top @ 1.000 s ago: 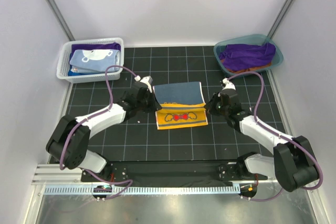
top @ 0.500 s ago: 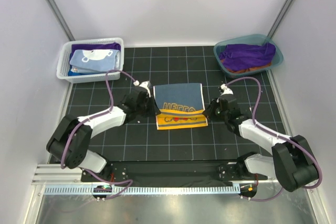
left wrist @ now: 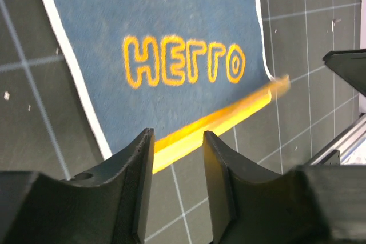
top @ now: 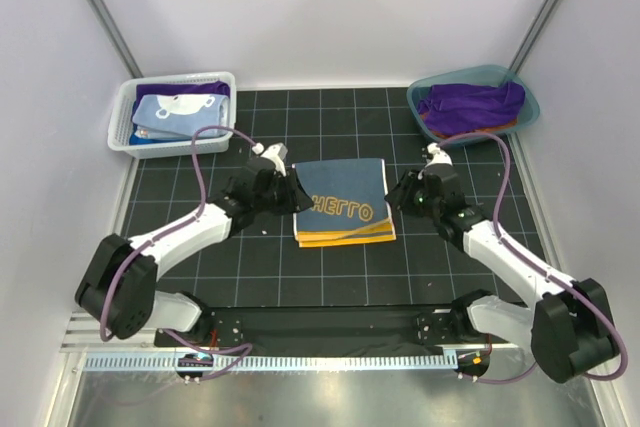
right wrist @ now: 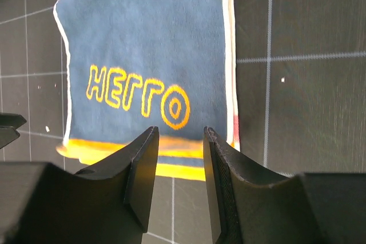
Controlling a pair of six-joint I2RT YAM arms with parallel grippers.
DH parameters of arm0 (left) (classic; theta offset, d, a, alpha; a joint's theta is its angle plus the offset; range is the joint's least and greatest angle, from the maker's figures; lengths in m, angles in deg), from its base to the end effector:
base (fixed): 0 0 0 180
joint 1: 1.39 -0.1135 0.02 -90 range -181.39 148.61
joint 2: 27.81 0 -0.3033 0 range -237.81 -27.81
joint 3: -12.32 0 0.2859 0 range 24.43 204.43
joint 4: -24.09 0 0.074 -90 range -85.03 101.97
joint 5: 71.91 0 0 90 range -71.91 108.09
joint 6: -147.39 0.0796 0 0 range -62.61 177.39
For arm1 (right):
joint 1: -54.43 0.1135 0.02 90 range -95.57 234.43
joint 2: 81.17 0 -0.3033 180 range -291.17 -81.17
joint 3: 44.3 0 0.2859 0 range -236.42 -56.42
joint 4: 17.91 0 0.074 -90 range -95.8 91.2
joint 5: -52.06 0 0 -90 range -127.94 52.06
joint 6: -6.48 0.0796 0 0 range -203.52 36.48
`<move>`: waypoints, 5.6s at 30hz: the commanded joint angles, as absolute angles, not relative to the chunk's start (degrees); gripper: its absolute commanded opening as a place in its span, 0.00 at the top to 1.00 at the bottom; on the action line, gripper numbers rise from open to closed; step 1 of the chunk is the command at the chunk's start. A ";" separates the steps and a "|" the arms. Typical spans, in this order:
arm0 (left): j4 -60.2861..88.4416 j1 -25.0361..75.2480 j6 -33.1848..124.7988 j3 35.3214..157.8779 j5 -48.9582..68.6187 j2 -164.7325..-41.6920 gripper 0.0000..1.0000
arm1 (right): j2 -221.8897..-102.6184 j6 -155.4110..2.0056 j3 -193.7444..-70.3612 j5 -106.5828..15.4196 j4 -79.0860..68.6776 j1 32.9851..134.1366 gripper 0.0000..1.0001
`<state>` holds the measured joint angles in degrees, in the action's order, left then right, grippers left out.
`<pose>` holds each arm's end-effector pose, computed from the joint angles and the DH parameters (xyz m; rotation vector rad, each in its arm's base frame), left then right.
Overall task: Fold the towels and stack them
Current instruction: Fold the towel
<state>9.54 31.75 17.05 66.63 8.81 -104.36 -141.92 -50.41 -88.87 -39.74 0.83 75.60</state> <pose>0.2745 -0.1946 0.2089 -0.0522 2.3501 -0.8565 0.2530 0.1007 0.2106 0.2145 2.2273 0.5635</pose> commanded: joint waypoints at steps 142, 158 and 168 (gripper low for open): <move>-1.56 36.84 10.63 67.41 14.58 -111.21 0.75 | -150.16 -42.30 -98.26 -15.62 22.33 92.67 0.93; 0.81 37.37 9.05 65.74 13.26 -112.36 0.72 | -152.19 -41.86 -96.85 -16.23 20.22 92.67 0.93; 1.43 37.54 8.26 64.68 13.35 -112.62 0.72 | -152.10 -41.77 -96.32 -16.23 19.60 92.58 0.93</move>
<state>-0.52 37.24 9.16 65.23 13.80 -112.45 -152.07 -42.44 -96.32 -17.58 21.45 92.32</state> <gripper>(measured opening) 0.276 0.110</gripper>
